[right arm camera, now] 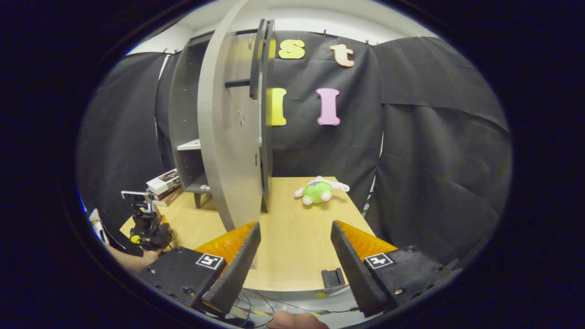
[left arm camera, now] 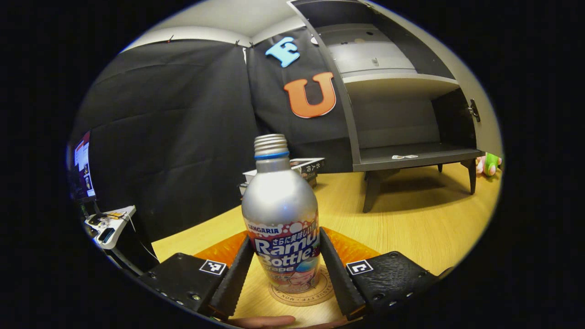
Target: Open the cabinet door with the right hand, grasp the bottle in the cabinet with the left hand and place it on the coaster, then close the cabinet door with the right hand.
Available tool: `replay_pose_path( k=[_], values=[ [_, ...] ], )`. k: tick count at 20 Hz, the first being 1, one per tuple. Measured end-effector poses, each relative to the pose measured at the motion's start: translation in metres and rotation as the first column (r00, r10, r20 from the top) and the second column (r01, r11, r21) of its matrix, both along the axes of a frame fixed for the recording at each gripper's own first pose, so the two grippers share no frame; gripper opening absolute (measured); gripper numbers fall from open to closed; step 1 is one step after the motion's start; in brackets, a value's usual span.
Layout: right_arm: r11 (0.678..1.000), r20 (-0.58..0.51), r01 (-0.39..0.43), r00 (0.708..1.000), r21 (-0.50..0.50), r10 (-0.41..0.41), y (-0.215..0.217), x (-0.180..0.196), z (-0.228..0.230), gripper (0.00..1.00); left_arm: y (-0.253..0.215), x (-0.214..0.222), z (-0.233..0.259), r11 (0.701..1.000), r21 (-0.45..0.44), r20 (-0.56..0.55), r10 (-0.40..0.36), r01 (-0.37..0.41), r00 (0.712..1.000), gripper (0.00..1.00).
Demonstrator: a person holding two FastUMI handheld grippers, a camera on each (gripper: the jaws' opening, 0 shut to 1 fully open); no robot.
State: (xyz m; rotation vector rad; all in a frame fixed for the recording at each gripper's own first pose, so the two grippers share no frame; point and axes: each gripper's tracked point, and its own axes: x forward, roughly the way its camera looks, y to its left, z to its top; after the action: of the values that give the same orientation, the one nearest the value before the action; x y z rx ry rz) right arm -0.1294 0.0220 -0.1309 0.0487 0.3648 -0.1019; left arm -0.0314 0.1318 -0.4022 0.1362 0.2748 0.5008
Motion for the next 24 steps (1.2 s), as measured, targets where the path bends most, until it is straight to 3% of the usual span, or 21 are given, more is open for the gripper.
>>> replay_pose_path(
  k=[2, 4, 6, 14, 19, 24],
  values=[
    [1.0, 0.01, 0.009, 1.0, 0.001, -0.009, -0.004, 0.002, 0.001, 0.98, -0.005, -0.003, -0.016, 1.0, -0.025, -0.078, 0.001, -0.003, 0.997, 0.82],
    [1.0, 0.013, 0.014, 1.0, 0.018, -0.014, -0.007, 0.006, 0.002, 0.98, -0.002, 0.001, -0.014, 1.0, -0.016, -0.08, 0.007, -0.008, 0.997, 0.85],
    [1.0, 0.021, 0.018, 1.0, 0.022, -0.019, -0.01, 0.008, 0.005, 0.98, -0.006, 0.004, -0.015, 1.0, -0.025, -0.074, -0.01, 0.008, 0.997, 0.97],
    [1.0, 0.026, 0.017, 1.0, 0.016, -0.018, -0.014, 0.004, 0.003, 0.98, -0.011, -0.013, -0.011, 1.0, 0.001, -0.066, -0.006, 0.006, 0.998, 0.97],
    [1.0, 0.041, 0.017, 0.999, 0.02, -0.018, -0.015, 0.002, 0.012, 0.96, -0.015, -0.058, -0.008, 0.998, 0.057, -0.127, -0.011, 0.019, 0.992, 0.96],
    [0.999, 0.064, 0.037, 0.997, 0.035, -0.039, -0.015, -0.002, 0.027, 0.96, -0.044, -0.111, 0.078, 0.988, 0.085, -0.073, -0.126, 0.132, 0.989, 0.96]
  ],
)
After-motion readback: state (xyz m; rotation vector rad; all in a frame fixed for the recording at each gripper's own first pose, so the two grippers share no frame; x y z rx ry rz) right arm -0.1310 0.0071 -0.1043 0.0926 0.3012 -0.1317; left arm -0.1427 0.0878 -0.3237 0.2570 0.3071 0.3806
